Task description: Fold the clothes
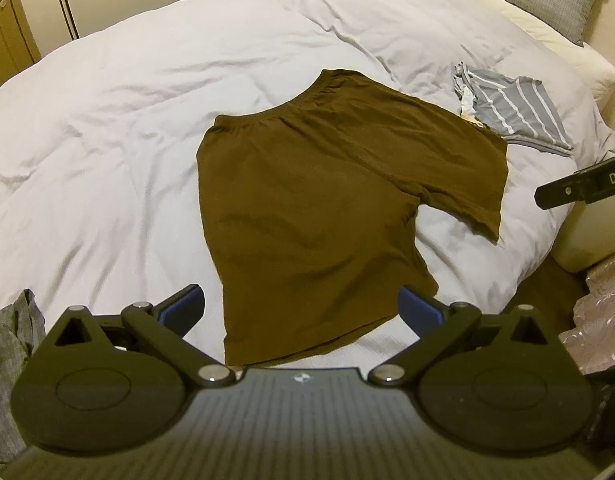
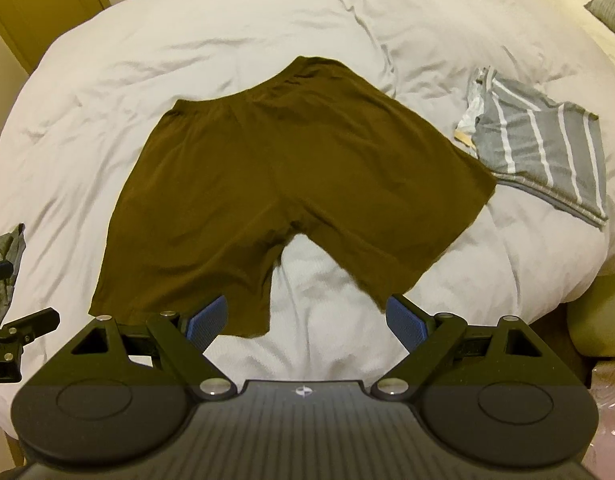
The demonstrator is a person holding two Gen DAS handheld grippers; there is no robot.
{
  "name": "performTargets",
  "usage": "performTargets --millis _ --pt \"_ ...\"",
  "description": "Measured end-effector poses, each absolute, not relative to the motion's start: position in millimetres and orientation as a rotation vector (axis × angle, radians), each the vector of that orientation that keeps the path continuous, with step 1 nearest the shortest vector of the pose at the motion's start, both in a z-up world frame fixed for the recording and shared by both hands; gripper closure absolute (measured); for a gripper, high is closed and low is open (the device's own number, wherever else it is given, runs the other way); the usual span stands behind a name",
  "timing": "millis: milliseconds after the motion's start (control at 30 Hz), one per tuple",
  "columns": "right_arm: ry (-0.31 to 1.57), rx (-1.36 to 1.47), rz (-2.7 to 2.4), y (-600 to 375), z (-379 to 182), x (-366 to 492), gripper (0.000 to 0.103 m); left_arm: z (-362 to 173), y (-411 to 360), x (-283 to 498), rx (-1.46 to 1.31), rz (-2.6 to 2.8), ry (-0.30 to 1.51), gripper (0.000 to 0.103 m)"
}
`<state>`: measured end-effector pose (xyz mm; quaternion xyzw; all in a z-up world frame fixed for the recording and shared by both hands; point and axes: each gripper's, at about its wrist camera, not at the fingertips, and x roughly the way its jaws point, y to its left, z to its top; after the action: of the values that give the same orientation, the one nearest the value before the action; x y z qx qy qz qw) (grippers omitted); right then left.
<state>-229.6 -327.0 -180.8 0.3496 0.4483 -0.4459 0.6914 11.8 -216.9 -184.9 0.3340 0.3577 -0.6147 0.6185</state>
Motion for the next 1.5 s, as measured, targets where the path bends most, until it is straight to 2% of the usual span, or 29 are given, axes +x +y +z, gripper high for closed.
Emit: performTargets --millis 900,1133,1367,1500 --pt "1.003 0.748 -0.98 -281.4 -184.0 -192.6 0.015 -194.7 -181.0 52.3 0.774 -1.409 0.81 0.002" --pt "0.991 0.57 -0.897 -279.1 -182.6 -182.3 0.015 -197.6 -185.9 65.1 0.812 -1.38 0.717 0.002" --pt "1.018 0.468 -0.686 -278.6 -215.4 -147.1 0.015 -194.4 -186.5 81.0 0.905 -1.317 0.608 0.002" --pt "1.033 0.384 -0.57 -266.5 -226.2 -117.9 0.024 -192.8 -189.4 92.3 0.97 -1.325 0.547 0.002"
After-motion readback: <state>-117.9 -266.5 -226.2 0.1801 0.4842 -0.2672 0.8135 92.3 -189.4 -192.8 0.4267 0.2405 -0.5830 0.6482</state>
